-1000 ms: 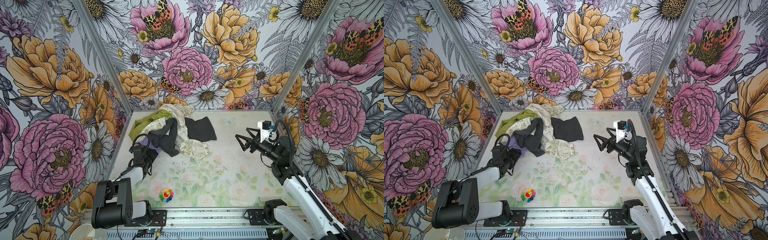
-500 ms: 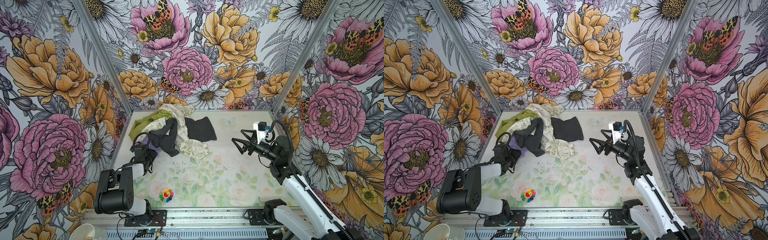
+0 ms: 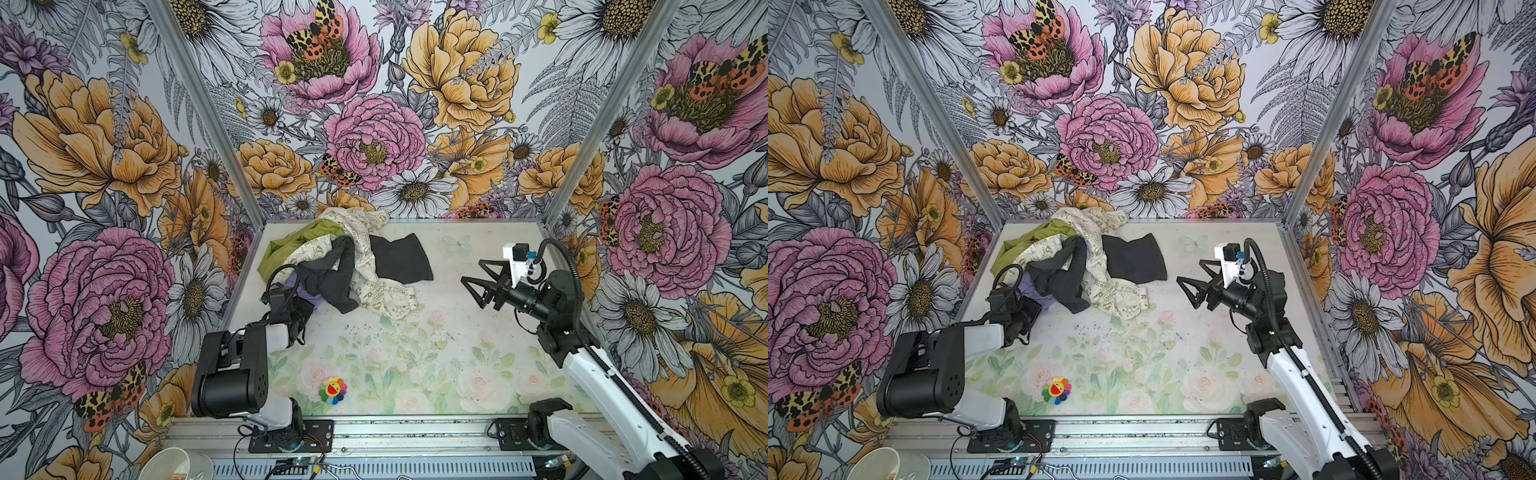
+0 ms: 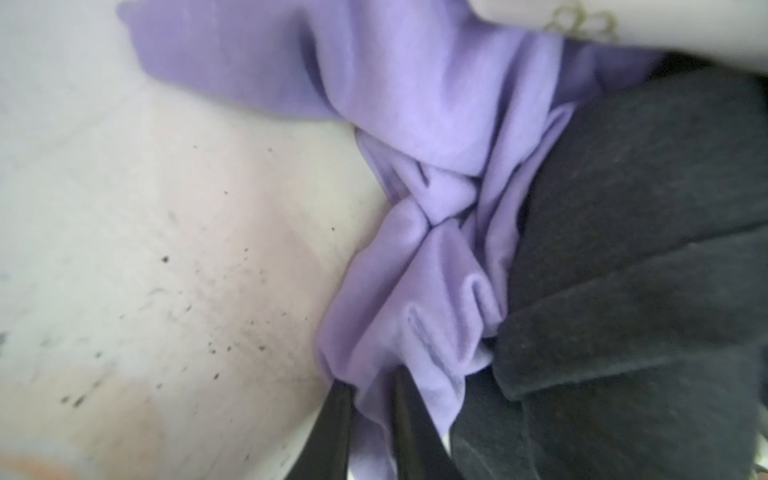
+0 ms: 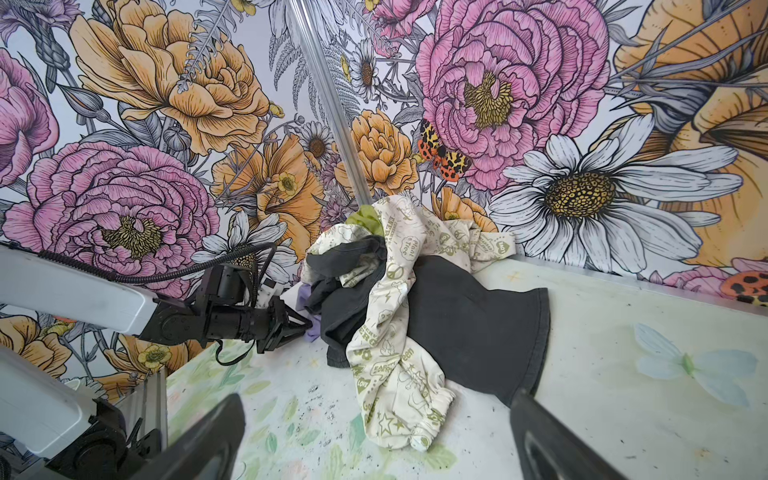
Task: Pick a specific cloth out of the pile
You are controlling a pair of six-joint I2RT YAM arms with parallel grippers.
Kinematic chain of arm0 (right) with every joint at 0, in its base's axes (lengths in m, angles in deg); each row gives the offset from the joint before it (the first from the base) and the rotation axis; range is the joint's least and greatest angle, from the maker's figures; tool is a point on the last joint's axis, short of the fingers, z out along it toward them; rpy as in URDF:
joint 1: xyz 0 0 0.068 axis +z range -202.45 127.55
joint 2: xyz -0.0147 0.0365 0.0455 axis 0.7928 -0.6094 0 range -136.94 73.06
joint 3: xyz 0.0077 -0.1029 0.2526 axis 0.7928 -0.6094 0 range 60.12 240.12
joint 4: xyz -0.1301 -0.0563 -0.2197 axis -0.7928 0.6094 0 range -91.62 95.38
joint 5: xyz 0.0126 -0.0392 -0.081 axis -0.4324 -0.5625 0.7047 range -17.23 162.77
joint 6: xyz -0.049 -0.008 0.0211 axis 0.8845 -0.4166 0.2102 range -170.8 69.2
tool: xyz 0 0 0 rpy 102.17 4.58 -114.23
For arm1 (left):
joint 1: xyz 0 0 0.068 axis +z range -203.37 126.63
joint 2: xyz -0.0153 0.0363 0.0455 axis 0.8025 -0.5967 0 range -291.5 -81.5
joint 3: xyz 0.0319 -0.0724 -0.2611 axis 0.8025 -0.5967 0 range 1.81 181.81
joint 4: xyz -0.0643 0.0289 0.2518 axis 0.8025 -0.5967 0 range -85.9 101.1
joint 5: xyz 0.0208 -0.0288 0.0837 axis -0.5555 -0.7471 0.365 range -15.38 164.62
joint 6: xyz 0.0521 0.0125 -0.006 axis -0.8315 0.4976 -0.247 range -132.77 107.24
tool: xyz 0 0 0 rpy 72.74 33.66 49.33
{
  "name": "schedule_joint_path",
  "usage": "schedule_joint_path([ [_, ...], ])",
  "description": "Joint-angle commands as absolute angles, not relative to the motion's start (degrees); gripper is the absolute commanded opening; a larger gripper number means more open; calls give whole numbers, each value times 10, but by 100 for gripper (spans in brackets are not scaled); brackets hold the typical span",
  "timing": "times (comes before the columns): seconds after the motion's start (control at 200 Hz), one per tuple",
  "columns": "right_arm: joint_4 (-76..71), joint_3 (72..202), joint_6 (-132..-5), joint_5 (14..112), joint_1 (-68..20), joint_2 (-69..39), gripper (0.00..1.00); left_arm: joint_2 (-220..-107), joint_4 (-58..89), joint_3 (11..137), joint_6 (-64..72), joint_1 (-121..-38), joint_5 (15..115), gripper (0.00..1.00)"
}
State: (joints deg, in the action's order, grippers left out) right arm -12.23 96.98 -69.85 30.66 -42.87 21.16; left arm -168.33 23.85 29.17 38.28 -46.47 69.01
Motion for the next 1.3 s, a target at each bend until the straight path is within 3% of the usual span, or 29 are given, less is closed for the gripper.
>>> schedule_joint_path([
  [0.0,-133,989,-690,303,-424,209,99,-1692,251,309,379,-460,692,5],
  [0.045,-129,989,-687,304,-424,209,100,-1691,250,311,379,-460,691,0],
  [0.375,-117,989,-678,310,-422,219,99,-1602,245,316,369,-462,673,0],
  [0.871,-116,986,-683,317,-420,231,99,-1435,101,412,314,-473,705,0],
  [1.296,-104,983,-680,321,-418,244,99,-1400,22,530,273,-477,709,0],
])
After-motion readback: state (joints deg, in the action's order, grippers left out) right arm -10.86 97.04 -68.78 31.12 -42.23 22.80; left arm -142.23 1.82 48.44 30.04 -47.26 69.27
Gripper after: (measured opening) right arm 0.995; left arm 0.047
